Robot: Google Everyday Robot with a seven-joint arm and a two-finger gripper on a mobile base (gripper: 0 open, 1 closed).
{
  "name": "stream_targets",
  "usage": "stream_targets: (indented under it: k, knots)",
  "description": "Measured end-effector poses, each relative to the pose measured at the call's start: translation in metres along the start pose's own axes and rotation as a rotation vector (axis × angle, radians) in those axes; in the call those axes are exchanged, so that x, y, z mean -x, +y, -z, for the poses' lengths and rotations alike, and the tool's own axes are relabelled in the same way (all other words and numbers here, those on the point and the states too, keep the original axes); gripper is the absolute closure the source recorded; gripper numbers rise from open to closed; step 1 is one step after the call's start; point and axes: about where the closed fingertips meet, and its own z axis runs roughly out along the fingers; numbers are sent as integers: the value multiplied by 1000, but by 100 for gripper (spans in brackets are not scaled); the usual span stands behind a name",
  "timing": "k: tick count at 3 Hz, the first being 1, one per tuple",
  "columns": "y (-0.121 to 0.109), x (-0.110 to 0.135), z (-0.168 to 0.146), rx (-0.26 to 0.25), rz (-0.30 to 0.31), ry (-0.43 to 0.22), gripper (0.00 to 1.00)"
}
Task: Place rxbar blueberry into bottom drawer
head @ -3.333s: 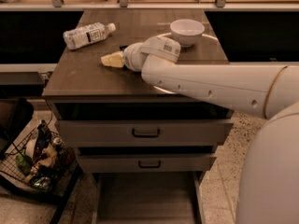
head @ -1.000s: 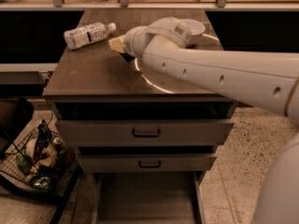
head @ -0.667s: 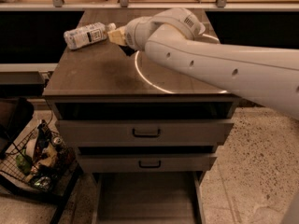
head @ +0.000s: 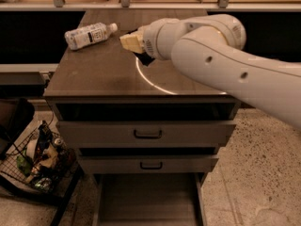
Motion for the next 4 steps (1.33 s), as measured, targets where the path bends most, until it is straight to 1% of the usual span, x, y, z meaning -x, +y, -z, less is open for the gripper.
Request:
stream_targets:
  k: [1, 2, 3, 4]
  knots:
    - [2, -20, 42, -12, 49, 32, 100]
    - [19, -53, 58, 31, 9, 62, 100]
    - [50, -117, 67, 170, -144, 117, 100]
    - [97, -163, 90, 299, -181, 146, 100]
